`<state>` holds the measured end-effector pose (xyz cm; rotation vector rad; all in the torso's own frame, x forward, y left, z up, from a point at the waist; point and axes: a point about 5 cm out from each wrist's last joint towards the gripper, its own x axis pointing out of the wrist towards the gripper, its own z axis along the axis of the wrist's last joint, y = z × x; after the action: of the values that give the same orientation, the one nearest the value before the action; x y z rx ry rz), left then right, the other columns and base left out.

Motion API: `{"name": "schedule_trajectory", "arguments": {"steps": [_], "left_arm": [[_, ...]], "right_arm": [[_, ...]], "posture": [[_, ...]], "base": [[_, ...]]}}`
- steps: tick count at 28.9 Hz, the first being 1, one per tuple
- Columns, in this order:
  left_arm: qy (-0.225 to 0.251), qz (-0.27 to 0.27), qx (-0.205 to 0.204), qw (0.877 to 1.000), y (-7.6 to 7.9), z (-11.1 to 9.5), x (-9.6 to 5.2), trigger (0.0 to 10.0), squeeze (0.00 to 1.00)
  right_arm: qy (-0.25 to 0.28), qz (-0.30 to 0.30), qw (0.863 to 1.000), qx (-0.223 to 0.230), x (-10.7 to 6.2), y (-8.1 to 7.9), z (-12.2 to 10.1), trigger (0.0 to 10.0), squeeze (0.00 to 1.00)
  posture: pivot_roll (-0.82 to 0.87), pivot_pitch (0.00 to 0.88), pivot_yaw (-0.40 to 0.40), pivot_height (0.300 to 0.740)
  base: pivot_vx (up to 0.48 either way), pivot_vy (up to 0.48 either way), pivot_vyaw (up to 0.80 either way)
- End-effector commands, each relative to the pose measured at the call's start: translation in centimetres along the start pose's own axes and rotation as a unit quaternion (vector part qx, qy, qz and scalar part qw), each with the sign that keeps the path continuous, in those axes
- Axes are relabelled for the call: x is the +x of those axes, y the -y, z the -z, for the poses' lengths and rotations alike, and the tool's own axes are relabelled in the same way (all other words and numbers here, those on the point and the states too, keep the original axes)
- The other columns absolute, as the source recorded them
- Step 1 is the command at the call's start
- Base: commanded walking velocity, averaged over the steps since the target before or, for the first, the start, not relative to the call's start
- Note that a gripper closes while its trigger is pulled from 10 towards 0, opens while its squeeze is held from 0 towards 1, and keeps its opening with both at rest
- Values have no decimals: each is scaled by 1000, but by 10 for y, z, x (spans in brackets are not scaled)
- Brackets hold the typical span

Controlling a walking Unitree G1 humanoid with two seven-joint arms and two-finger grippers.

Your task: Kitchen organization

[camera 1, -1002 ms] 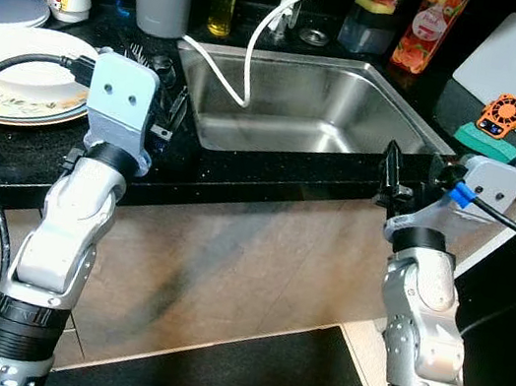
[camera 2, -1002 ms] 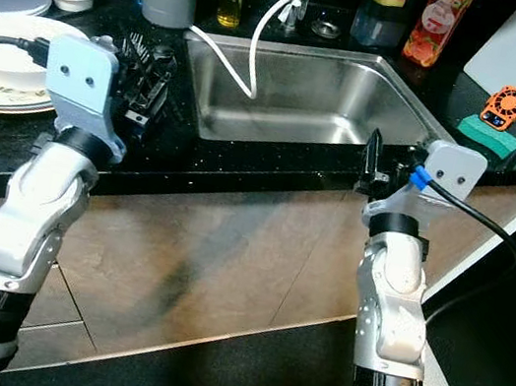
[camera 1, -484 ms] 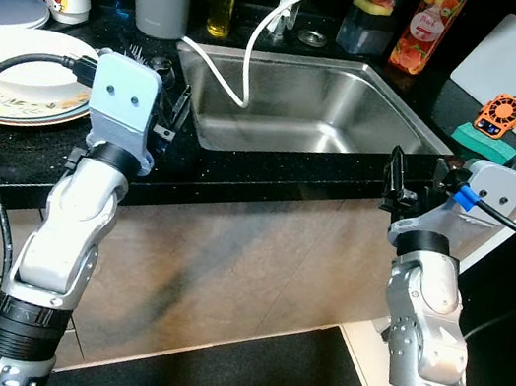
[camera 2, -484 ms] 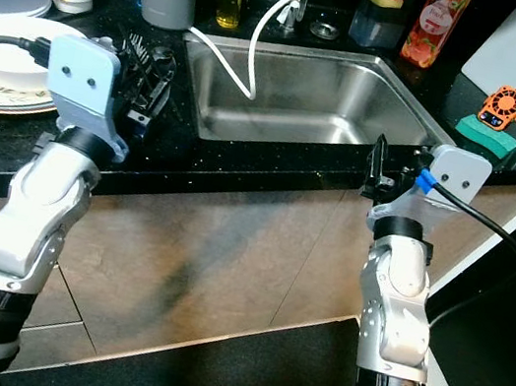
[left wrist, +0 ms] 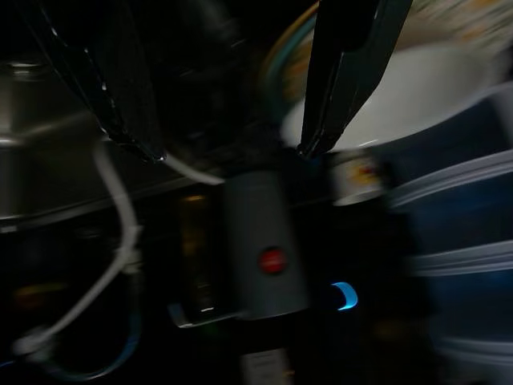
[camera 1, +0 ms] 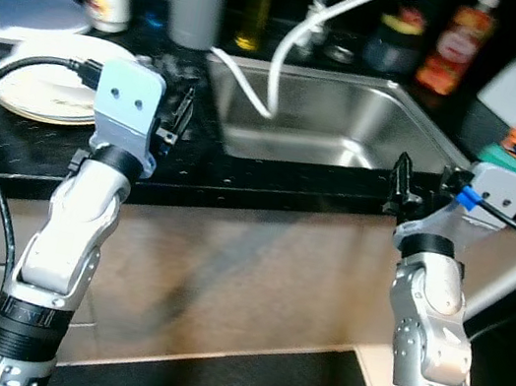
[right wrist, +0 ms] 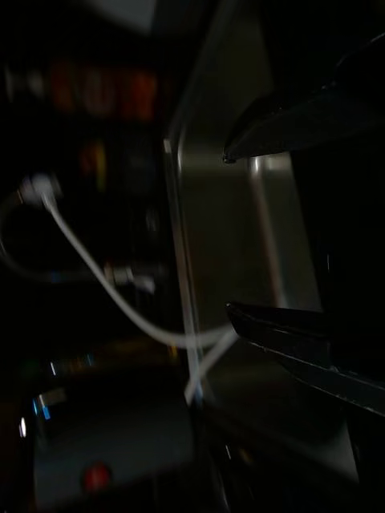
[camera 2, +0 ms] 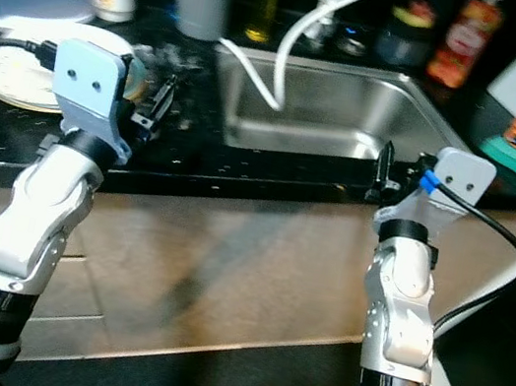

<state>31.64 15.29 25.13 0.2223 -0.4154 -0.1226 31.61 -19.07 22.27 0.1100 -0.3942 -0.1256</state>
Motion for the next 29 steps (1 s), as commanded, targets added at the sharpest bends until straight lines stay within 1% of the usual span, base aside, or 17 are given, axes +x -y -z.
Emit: {"name": "schedule_trajectory", "arguments": {"steps": [1, 20, 22, 25, 26, 27, 29], "left_arm": [[-8, 4, 3, 1000, 3, 5, -1, 10000, 0], [-21, 8, 6, 1000, 5, 9, 1, 10000, 0], [-30, 6, 9, 999, 5, 11, 1, 10000, 0], [-44, 4, 7, 999, 5, 14, 2, 10000, 0], [-57, 5, 0, 998, 5, 17, 3, 10000, 0], [-57, 5, 0, 998, 5, 17, 3, 10000, 0], [-58, 6, -1, 998, 6, 18, 4, 10000, 0]], "right_arm": [[-11, 10, 1000, -3, 0, 5, 3, 10000, 0], [-13, 13, 1000, -5, -1, 5, 2, 10000, 0], [-17, 18, 1000, -2, -1, 6, 3, 10000, 0], [-20, 25, 999, 2, 0, 8, 4, 10000, 0], [-24, 29, 999, 4, 0, 9, 5, 10000, 0], [-24, 29, 999, 4, 0, 9, 5, 10000, 0], [-32, 32, 999, 8, 0, 10, 7, 10000, 0]], "posture": [[55, 21, -53, 740], [53, 36, -56, 740], [51, 38, -57, 740], [51, 38, -57, 740], [51, 38, -57, 740], [51, 38, -57, 740], [51, 38, -57, 740]], "base": [[0, 0, 800], [0, 0, 800], [0, 0, 444], [0, 0, 0], [0, 0, 0], [0, 0, 0], [0, 0, -672]]}}
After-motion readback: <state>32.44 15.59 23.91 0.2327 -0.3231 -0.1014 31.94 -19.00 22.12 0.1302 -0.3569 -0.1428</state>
